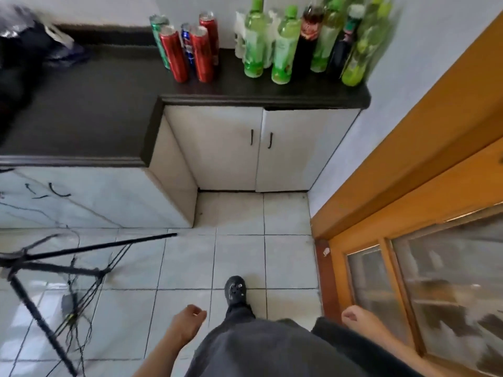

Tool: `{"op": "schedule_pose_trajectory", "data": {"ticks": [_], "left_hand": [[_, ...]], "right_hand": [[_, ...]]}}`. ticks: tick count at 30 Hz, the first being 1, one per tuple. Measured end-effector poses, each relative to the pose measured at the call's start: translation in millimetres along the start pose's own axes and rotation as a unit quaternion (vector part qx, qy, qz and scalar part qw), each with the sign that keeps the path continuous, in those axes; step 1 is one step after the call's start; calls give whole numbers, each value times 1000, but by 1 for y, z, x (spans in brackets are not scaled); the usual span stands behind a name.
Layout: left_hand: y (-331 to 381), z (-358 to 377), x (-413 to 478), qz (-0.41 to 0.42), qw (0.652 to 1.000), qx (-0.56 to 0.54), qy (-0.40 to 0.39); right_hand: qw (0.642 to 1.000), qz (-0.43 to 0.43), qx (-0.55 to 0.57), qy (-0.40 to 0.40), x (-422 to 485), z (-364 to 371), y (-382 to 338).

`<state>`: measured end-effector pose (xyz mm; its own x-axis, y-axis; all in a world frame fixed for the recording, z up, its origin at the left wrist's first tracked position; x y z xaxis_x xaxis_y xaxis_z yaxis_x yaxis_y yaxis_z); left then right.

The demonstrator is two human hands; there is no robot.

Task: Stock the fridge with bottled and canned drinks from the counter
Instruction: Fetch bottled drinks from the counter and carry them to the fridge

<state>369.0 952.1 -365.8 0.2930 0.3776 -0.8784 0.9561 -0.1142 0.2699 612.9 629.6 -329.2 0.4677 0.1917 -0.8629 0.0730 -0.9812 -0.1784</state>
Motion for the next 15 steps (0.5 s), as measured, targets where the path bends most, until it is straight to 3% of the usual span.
{"op": "schedule_pose_trajectory", "data": {"ticks": [7,12,15], "left_hand": [[127,-97,67,44,999,30,8],[212,-101,98,45,996,63,-35],[269,-94,116,46,998,-6,-53]], "right_hand": [[994,12,103,36,33,-57,-56],[994,10,106,32,76,-99,-70],[994,6,112,11,113,-151,-81]]}}
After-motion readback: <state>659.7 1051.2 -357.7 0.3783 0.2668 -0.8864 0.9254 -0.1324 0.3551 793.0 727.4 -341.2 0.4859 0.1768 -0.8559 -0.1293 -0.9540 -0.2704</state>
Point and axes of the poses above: each hand's wrist, its own x-axis towards the middle knuckle, its own z-axis out of the palm, y = z × x, the point moved 2 cm from there along x, towards the middle knuckle, and after that the axes turned 5 degrees about -y, right-handed, at the moved point
